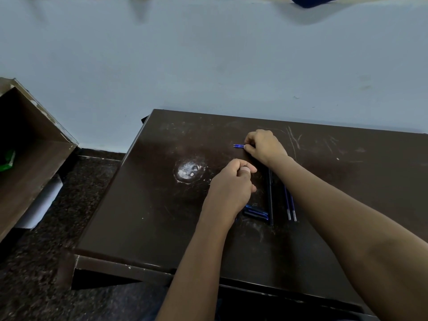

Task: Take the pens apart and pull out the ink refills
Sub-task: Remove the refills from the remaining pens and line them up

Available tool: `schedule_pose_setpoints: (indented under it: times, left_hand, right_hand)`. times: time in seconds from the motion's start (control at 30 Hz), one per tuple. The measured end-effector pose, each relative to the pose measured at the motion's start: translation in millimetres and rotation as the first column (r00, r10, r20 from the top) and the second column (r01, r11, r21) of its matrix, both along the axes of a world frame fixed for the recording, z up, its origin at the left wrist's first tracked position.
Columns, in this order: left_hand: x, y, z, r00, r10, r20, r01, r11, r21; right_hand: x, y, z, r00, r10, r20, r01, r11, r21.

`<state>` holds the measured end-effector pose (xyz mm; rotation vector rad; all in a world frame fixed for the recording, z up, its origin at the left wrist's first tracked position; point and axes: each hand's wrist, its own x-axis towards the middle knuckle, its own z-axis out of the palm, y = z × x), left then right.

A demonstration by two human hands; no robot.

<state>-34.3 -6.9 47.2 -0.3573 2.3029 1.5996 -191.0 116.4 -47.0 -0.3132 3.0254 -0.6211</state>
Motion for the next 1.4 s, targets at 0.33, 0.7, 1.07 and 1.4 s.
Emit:
schedule_pose_setpoints:
  times: [0.33, 0.7, 1.07, 1.4]
  left_hand:
    - [0, 1, -1, 1.000, 0.006, -0.001, -0.006, 1.000, -0.019]
    - [3, 4, 8, 0.993, 0.077, 0.086, -0.075, 0.997, -0.017]
    - [4, 3, 5, 0.993, 0.080, 0.084, -0.077, 0.996, -0.039]
    - [0, 1, -6, 0.994, 0.055, 0.091, -0.051, 0.997, -0.051]
  right_hand:
    - [9, 7, 8, 0.998, -0.050, -0.037, 0.047, 0.995, -0.085]
    - [64, 47, 24, 0.859, -0.491, 0.146, 0.510, 0.790, -0.341]
    - [114, 52, 16, 0.750, -0.524, 0.403, 0.581, 0.814, -0.022]
    - [108, 52, 13, 0.694, -0.540, 0.475, 0.635, 0.770, -0.053]
